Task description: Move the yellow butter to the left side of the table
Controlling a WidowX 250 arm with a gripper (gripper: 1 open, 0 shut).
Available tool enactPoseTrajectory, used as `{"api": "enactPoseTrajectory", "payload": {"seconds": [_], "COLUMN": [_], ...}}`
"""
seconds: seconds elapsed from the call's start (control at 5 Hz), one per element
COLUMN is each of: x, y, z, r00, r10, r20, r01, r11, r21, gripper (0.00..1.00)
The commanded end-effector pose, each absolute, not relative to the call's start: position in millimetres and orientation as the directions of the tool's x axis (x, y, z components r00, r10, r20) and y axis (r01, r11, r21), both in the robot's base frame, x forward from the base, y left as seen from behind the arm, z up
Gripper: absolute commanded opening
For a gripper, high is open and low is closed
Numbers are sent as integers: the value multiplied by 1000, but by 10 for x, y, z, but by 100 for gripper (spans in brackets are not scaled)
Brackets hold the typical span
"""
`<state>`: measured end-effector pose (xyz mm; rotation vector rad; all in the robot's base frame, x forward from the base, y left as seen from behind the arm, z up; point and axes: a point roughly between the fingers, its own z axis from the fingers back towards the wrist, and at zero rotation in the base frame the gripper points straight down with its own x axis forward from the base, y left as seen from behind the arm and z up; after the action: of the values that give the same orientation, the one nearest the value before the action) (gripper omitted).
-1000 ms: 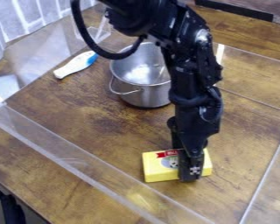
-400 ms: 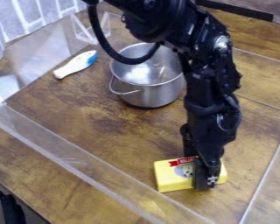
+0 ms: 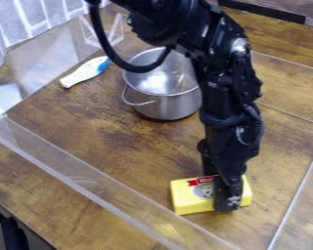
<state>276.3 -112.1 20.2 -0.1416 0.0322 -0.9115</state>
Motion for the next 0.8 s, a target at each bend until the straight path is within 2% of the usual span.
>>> {"api": "enactPoseTrajectory", "payload": {"seconds": [0.0, 0.2, 0.6], "x": [2579, 2558, 2578], "y": [-897, -884, -945], "z": [130, 187, 181], "r00": [599, 624, 631], "r10": [-801, -781, -775], "r20": [-12, -25, -42], "r01": [788, 768, 759], "r11": [592, 618, 627], "r21": [-170, -167, -173], "gripper": [0, 0, 0]}}
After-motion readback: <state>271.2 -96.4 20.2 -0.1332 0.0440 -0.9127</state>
